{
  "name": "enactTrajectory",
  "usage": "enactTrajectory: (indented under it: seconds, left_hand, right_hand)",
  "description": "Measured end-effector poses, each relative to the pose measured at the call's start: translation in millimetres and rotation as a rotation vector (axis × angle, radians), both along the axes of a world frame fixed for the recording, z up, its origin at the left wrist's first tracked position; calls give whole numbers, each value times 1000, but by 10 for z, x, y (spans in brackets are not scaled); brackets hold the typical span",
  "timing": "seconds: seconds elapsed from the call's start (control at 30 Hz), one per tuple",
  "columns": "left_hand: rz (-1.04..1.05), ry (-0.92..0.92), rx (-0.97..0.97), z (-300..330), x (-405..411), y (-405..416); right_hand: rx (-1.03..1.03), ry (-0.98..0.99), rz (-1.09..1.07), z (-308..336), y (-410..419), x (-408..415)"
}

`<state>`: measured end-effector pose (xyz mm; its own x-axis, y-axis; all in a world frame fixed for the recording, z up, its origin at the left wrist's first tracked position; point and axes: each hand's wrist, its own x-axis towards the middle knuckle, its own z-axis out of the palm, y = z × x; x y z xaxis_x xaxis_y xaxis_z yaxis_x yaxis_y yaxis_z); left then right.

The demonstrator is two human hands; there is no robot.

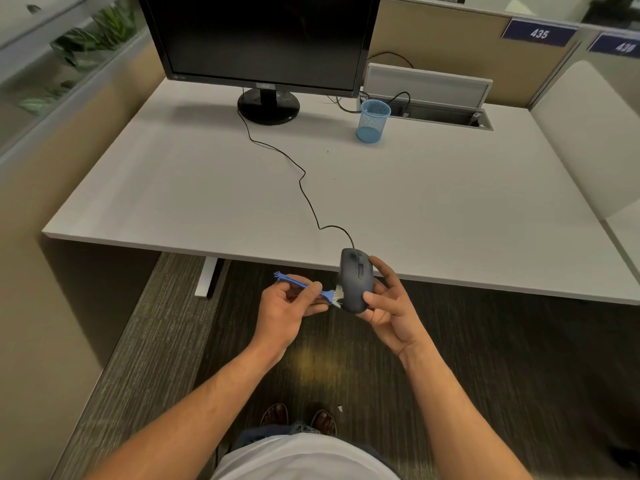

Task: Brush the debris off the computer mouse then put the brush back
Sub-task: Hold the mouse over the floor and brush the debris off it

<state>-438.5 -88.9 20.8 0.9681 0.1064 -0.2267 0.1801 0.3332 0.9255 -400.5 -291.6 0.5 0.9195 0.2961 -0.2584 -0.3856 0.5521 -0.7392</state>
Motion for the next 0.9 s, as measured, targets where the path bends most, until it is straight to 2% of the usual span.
enactTrajectory:
  seconds: [0.4, 0.67, 0.9]
  left_hand:
    - [-25, -12, 4, -69, -194, -235]
    - [65, -70, 0, 10, -26, 27]
    - [135, -101, -14, 142, 288, 156]
  right_hand:
    - [23, -13, -32, 48, 67, 61]
    - [15, 1, -42, 43, 11, 29]
    - [-9, -23, 40, 60, 11, -35]
